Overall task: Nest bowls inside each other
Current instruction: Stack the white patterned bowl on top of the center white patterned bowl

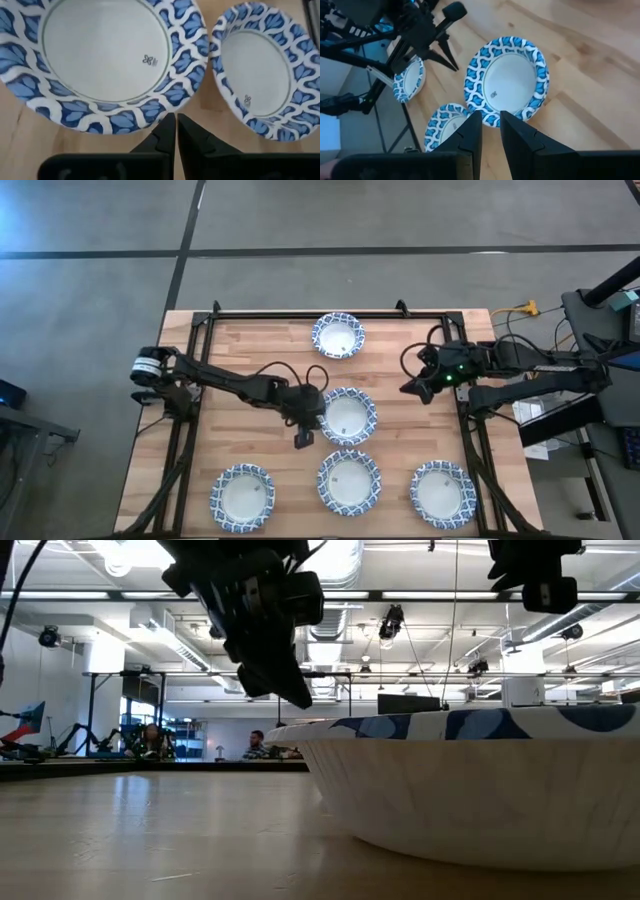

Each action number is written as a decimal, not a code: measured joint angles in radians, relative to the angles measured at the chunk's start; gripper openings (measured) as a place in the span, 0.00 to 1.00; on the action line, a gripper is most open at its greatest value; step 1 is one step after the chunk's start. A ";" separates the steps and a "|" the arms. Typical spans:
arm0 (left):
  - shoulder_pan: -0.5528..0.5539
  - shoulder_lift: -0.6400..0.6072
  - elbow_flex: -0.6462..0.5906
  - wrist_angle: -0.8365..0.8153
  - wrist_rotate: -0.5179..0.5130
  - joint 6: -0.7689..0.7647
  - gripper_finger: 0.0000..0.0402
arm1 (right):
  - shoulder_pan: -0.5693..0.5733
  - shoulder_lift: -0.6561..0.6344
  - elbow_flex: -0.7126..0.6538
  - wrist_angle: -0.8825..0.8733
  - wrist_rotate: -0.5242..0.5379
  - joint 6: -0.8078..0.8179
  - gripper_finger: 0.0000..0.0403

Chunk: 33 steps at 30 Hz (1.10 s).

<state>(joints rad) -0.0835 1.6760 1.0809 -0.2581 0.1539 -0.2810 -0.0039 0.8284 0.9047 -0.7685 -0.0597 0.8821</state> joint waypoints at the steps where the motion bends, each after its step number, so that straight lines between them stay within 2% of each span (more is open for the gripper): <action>1: 0.002 0.000 0.000 0.007 0.000 0.000 0.00 | 0.007 -0.001 0.000 0.000 0.000 0.006 0.16; 14: 0.012 0.077 0.000 0.057 -0.001 -0.001 0.00 | 0.024 -0.003 0.000 0.000 0.004 0.024 0.16; 21: 0.025 0.026 0.004 0.034 -0.009 -0.033 0.00 | 0.024 0.002 0.000 0.014 0.010 -0.002 0.16; 25: 0.025 -0.042 0.003 0.018 -0.023 -0.054 0.00 | 0.024 0.028 -0.017 0.131 0.051 -0.126 0.16; 29: 0.024 -0.127 0.002 -0.028 -0.071 -0.063 0.00 | 0.011 0.093 -0.067 0.386 0.093 -0.279 0.16; 31: 0.024 -0.178 0.000 -0.081 -0.119 -0.086 0.00 | -0.023 0.147 -0.086 0.482 0.081 -0.332 0.16; 33: 0.024 -0.226 -0.002 -0.136 -0.159 -0.110 0.00 | -0.083 0.218 -0.092 0.495 0.009 -0.361 0.18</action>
<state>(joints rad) -0.0592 1.4497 1.0794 -0.3936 -0.0049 -0.3911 -0.0872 1.0459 0.8124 -0.2731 -0.0505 0.5206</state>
